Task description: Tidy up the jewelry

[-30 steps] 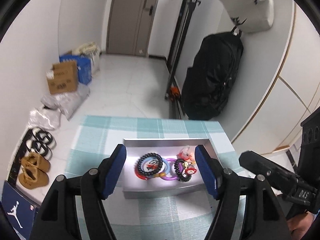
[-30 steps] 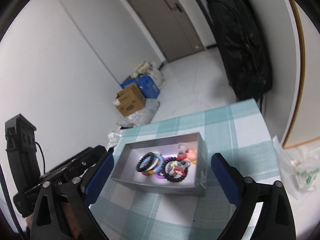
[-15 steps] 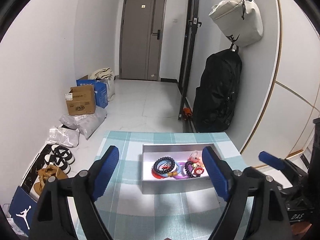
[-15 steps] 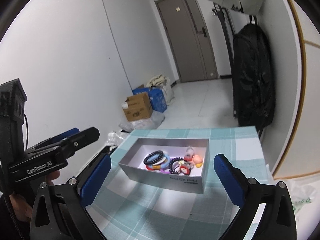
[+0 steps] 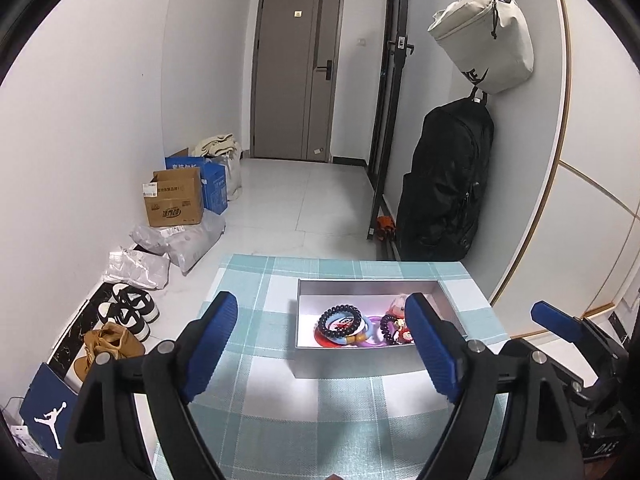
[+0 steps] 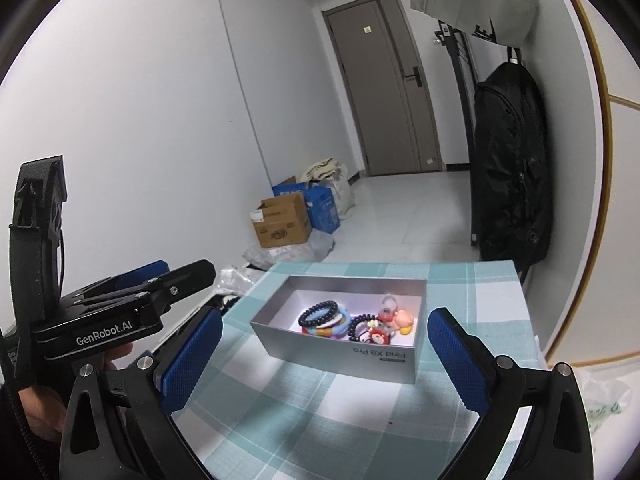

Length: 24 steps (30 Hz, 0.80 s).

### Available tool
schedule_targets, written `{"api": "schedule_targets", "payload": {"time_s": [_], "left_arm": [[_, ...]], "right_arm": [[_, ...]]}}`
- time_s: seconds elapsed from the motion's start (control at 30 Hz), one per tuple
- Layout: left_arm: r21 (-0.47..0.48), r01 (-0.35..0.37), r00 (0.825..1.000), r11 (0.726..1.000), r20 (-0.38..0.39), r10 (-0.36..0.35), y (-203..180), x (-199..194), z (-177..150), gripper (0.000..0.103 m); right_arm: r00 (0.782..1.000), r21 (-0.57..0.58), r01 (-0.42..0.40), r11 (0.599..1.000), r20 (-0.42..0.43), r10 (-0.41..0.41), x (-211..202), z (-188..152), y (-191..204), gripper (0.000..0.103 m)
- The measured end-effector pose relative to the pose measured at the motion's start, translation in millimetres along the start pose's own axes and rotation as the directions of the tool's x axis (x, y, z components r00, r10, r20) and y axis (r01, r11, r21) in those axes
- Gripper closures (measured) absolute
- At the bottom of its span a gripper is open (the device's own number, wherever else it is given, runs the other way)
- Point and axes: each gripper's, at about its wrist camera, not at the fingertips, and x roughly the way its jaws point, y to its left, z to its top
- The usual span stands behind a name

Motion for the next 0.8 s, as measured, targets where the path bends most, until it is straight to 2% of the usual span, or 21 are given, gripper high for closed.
{"api": "schedule_targets", "payload": {"time_s": [0.8], "left_arm": [[-0.010,0.021,1.000,1.000,-0.008,-0.021,1.2,0.0,0.2,0.020]], "right_arm": [[0.999,0.002,0.018,1.000,-0.033,-0.018,5.6,-3.7,-0.9,0.000]]}}
